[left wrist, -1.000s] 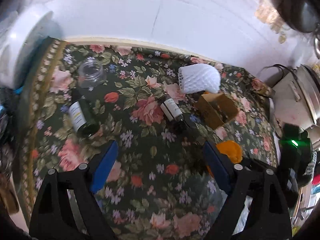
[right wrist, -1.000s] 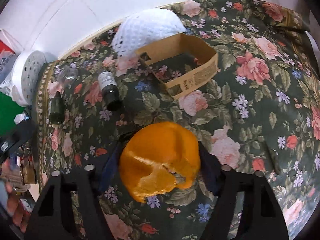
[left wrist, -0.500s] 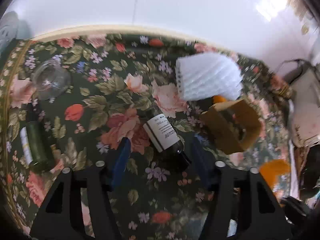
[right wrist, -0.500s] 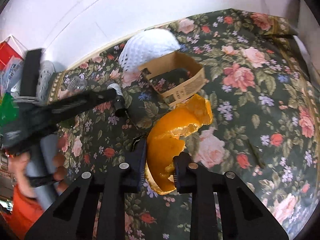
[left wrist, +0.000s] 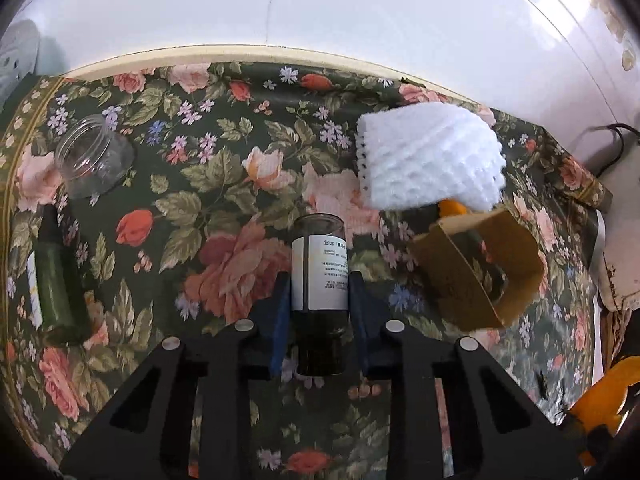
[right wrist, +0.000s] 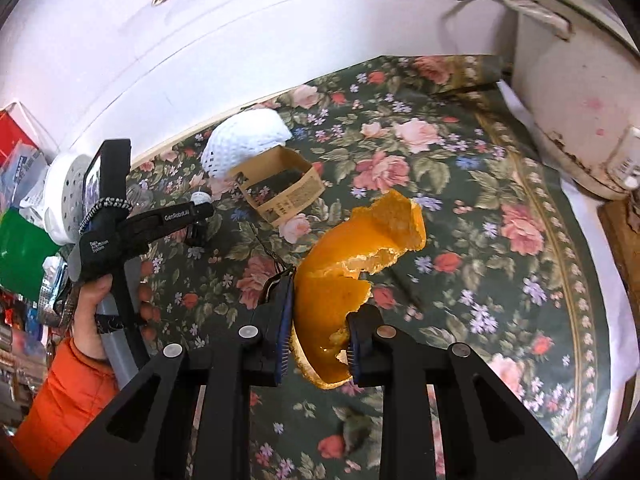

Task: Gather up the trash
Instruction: 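Grasp the orange peel with the right tool while the left tool grasps the brown bottle, then carry the orange peel and brown bottle down to the white floor bin, then open the right tool over the bin while the left tool releases the brown bottle, then raise both open tools back up to the floral mat, then grasp the cardboard sleeve with the right tool while the left tool grasps the green pump bottle, then carry the cardboard sleeve and green pump bottle down to the floor bin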

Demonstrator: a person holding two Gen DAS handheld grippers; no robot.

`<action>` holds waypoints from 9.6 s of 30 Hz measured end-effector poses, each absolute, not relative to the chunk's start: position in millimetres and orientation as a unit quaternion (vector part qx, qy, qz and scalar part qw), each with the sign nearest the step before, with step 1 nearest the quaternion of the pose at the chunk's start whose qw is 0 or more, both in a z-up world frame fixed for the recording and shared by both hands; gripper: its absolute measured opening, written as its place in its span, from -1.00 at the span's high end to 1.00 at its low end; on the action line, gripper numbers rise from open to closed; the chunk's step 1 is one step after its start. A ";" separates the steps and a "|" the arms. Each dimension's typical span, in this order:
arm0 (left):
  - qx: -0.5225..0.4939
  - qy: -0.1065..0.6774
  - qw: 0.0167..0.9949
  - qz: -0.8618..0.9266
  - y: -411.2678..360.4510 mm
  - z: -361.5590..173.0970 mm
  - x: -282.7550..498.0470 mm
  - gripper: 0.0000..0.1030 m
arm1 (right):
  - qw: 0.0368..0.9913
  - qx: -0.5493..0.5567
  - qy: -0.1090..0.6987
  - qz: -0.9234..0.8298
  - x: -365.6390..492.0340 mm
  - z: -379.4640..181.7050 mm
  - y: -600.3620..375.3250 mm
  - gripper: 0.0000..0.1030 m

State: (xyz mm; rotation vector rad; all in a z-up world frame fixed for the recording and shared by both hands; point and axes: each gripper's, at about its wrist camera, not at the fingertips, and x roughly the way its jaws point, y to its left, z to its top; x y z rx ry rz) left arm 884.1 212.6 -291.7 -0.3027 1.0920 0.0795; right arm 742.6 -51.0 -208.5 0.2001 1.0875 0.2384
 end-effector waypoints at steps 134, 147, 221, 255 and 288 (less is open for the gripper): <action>-0.160 0.630 0.759 -0.032 93.6 -472.6 389.3 0.47 | 0.765 0.048 0.619 0.170 415.7 -384.4 -53.9 0.17; -0.125 0.481 0.866 -0.058 125.4 -216.4 334.3 0.47 | 0.856 0.054 0.493 0.149 361.0 -167.6 -58.0 0.17; -0.139 0.459 0.867 0.138 333.2 -242.5 792.1 -0.36 | 0.869 0.095 0.480 0.073 795.2 -200.0 -19.0 -0.21; -0.104 0.456 0.876 0.122 289.9 -235.5 768.2 0.20 | 0.845 0.060 0.523 0.095 786.7 -226.1 -28.2 0.95; -0.107 0.436 0.887 0.109 256.9 -201.2 711.1 0.20 | 0.831 0.053 0.539 0.127 807.2 -240.7 -19.0 0.95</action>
